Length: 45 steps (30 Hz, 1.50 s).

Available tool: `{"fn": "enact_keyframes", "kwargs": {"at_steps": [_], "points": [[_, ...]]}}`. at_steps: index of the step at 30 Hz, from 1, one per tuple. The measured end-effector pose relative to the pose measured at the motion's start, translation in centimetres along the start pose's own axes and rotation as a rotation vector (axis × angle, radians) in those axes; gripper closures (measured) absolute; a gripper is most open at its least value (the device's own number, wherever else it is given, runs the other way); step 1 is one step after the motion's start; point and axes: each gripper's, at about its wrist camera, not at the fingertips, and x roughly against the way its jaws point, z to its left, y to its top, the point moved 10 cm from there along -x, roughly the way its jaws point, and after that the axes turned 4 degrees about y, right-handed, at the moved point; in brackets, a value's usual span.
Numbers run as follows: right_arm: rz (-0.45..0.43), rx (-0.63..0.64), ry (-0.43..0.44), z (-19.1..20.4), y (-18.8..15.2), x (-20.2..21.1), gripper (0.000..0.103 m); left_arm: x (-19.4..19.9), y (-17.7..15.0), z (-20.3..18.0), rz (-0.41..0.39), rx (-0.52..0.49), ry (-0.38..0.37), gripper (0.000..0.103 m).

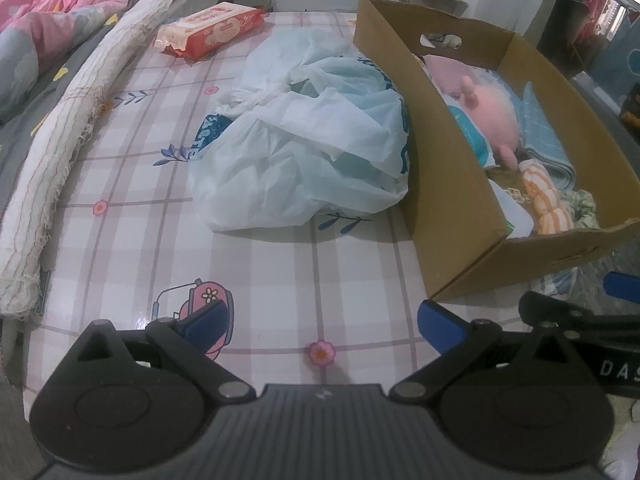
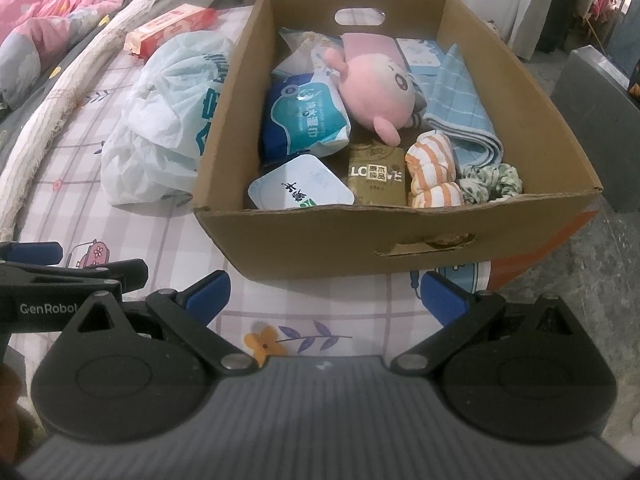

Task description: Organize soft objects

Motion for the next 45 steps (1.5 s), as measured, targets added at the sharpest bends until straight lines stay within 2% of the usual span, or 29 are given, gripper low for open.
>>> {"fn": "enact_keyframes", "kwargs": {"at_steps": [45], "points": [[-0.018,0.046,-0.003,0.6,1.7,0.3,0.001,0.6,1.1,0.7,-0.025,0.034,0.005,0.002]]}}
